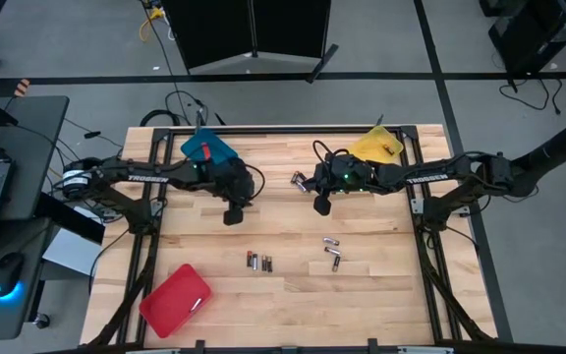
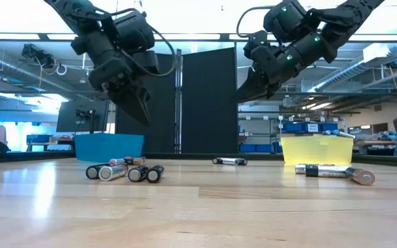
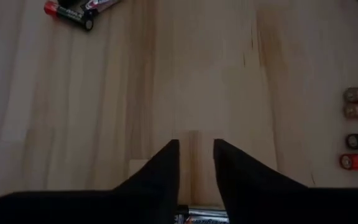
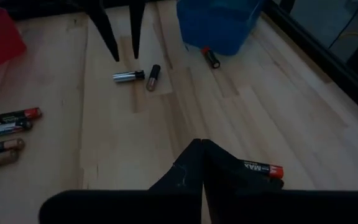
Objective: Sort batteries
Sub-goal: Put the black brown battery into the blue bin
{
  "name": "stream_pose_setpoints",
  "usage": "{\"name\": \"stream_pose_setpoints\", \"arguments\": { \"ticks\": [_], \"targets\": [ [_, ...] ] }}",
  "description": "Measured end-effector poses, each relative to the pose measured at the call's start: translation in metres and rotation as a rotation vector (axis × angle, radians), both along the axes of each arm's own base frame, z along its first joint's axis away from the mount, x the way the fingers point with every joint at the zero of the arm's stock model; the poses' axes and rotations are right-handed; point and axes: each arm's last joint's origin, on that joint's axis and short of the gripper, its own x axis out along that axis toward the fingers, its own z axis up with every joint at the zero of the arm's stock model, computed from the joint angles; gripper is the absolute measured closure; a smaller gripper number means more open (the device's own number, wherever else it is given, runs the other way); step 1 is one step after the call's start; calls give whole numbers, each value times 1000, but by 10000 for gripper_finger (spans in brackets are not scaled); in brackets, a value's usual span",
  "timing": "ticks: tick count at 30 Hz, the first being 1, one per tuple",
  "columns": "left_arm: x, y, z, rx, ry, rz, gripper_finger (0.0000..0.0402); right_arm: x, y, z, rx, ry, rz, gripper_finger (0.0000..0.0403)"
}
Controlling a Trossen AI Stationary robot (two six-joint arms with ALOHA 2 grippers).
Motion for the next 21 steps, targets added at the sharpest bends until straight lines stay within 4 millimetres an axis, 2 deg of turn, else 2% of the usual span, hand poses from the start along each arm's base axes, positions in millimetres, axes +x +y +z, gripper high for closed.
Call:
{"name": "stream_pose_setpoints", "arguments": {
  "ticks": [7,15,21],
  "targets": [
    [0,0,-2,1,12,1,240,0,0,0,2,2,2,377],
    [7,2,-27,-24,111,0,237,0,0,0,3,4,4,388],
    [8,3,-33,6,146,5,237,0,0,-1,4,5,4,382]
  ]
}}
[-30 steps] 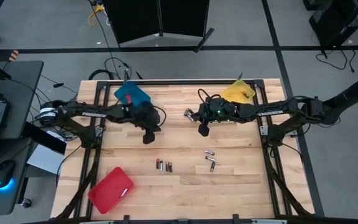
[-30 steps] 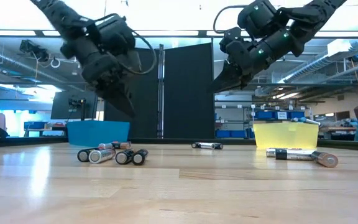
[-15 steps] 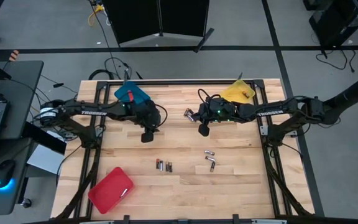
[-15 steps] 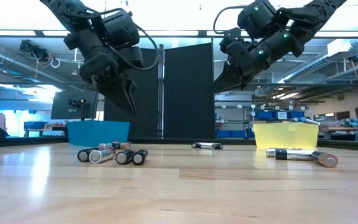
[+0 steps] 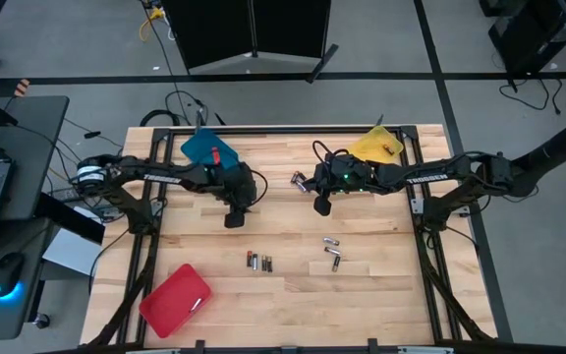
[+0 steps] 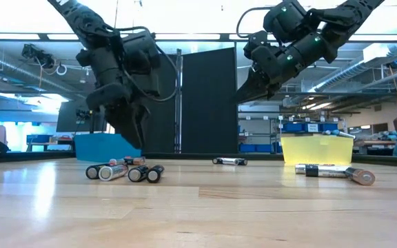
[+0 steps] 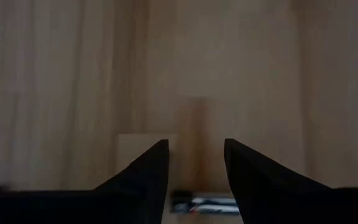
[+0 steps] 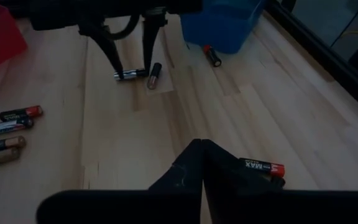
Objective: Sort batteries
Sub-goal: Put the black brown battery into the blue bin
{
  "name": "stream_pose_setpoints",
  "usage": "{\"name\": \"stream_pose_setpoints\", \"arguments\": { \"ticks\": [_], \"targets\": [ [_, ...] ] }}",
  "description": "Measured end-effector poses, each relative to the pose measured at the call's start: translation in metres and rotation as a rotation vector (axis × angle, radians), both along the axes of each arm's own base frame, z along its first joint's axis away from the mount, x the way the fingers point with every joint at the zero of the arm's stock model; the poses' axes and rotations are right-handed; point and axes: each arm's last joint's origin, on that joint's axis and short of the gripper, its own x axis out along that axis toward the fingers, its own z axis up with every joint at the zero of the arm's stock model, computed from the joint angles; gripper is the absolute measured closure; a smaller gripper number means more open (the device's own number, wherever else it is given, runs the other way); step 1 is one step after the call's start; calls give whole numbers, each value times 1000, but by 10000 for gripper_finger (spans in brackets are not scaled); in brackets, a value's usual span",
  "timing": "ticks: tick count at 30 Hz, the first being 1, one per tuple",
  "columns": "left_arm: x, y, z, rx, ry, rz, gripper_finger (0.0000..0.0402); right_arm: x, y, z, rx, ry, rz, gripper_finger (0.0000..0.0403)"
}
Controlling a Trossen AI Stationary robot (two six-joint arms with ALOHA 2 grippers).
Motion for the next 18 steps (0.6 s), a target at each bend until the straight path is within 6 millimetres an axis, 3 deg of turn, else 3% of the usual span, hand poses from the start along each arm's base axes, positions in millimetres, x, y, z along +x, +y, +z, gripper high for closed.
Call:
{"name": "stream_pose_setpoints", "arguments": {
  "ticks": [7,18],
  "targets": [
    [-1,5,-3,49,28,11,237,0,0,0,0,0,0,386],
    [4,21,-25,39,104,44,242,0,0,0,-1,-1,0,382]
  ]
}}
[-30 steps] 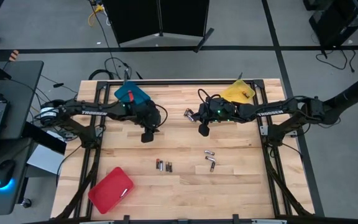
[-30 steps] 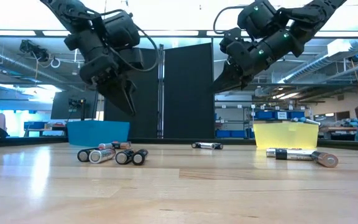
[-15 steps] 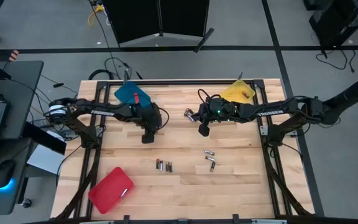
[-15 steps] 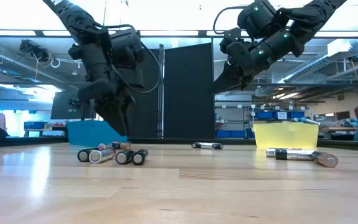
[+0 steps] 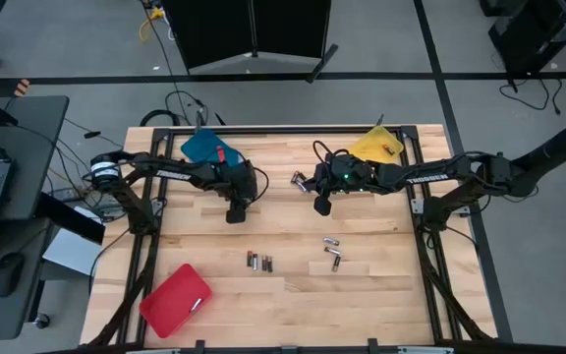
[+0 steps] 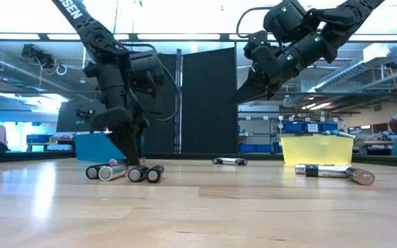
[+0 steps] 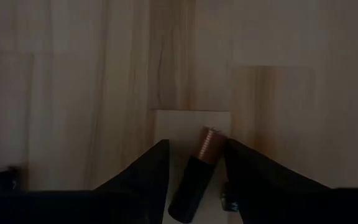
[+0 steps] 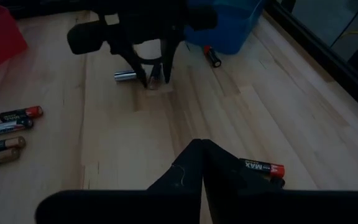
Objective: Sort batteries
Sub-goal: Put the black brown battery into the blue bin
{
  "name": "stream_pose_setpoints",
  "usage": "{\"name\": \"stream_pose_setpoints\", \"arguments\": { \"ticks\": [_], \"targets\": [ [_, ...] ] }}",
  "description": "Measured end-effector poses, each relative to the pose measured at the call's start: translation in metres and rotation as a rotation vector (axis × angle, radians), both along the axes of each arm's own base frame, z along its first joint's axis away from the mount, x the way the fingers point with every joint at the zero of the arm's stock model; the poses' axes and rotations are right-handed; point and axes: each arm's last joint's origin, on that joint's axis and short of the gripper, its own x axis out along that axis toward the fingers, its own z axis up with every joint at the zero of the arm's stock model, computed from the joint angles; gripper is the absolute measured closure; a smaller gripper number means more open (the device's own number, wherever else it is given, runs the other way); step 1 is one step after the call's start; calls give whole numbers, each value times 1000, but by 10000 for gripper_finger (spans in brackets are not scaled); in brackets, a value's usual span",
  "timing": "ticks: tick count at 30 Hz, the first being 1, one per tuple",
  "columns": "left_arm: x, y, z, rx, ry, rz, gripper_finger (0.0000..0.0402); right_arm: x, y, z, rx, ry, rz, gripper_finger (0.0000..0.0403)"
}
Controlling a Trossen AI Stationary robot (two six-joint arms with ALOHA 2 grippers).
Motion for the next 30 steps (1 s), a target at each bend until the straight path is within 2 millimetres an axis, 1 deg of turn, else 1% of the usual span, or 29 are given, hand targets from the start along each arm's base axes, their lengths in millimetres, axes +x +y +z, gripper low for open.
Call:
{"name": "stream_pose_setpoints", "arguments": {
  "ticks": [2,4,9,10,14,18,21,23,25,27,30],
  "targets": [
    [1,1,0,5,0,-12,255,0,0,0,-1,0,0,385],
    [1,1,0,11,-5,-18,276,0,0,0,-8,1,5,388],
    [4,3,1,44,-31,-33,354,0,0,0,-13,3,8,386],
    [5,3,2,49,-42,-32,362,0,0,0,-13,3,8,384],
    [9,5,10,70,-14,-13,362,0,0,0,-14,3,8,382],
    [16,9,38,88,-10,34,362,0,0,0,-14,4,9,389],
    [18,10,68,99,-59,70,362,0,0,-1,-14,11,10,389],
    [14,14,90,129,-78,126,362,-1,1,-1,-11,22,11,386],
    [3,22,107,165,-53,203,362,-2,1,-3,-8,35,12,382],
    [-11,33,119,216,-25,293,362,-2,2,-4,-5,49,13,382],
    [-31,52,127,244,2,415,362,-2,2,-4,-4,55,13,386]
  ]
}}
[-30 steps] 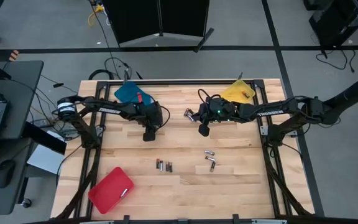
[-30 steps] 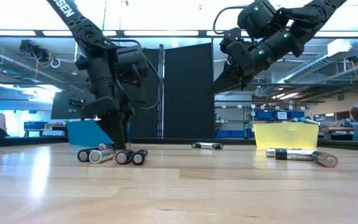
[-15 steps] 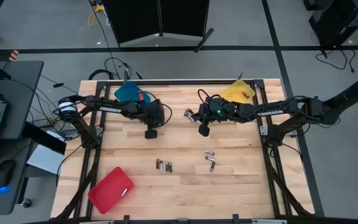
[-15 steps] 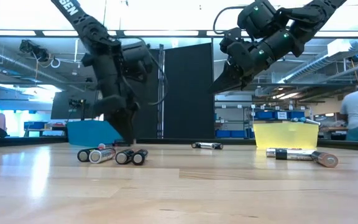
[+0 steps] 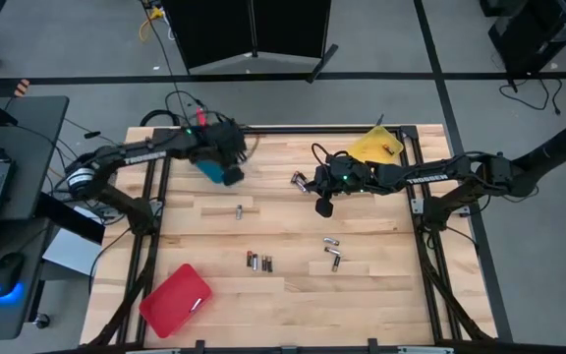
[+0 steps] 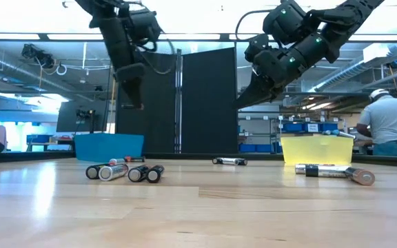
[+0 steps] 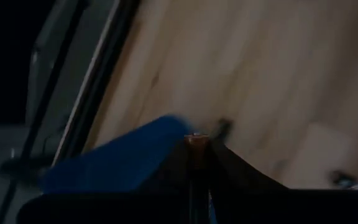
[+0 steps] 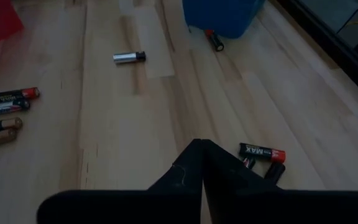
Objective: Sort batteries
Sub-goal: Put the black brown battery into the blue bin
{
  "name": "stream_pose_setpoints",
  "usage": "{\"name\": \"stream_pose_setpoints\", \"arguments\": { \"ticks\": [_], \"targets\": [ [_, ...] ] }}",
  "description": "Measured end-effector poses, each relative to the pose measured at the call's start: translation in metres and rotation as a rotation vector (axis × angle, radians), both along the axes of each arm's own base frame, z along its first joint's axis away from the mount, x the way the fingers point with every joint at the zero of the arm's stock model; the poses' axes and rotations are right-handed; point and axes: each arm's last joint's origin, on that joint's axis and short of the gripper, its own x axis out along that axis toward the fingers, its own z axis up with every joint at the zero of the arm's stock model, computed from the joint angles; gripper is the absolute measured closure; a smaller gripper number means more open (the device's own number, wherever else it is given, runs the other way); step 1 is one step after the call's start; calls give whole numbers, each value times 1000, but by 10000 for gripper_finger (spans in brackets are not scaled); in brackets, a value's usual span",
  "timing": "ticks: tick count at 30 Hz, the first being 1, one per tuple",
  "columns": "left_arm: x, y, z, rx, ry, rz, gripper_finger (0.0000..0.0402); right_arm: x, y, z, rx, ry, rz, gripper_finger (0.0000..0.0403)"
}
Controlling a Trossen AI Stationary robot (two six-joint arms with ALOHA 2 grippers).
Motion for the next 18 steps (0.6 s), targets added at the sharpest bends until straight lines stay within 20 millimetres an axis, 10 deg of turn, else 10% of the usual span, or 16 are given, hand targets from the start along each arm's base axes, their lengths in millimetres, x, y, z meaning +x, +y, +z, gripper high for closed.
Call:
{"name": "stream_pose_setpoints", "arguments": {
  "ticks": [10,18],
  "targets": [
    [-38,63,-40,-131,26,248,362,0,0,0,0,0,0,380],
    [-39,78,-73,-206,38,307,362,0,0,0,-6,1,2,390]
  ]
}}
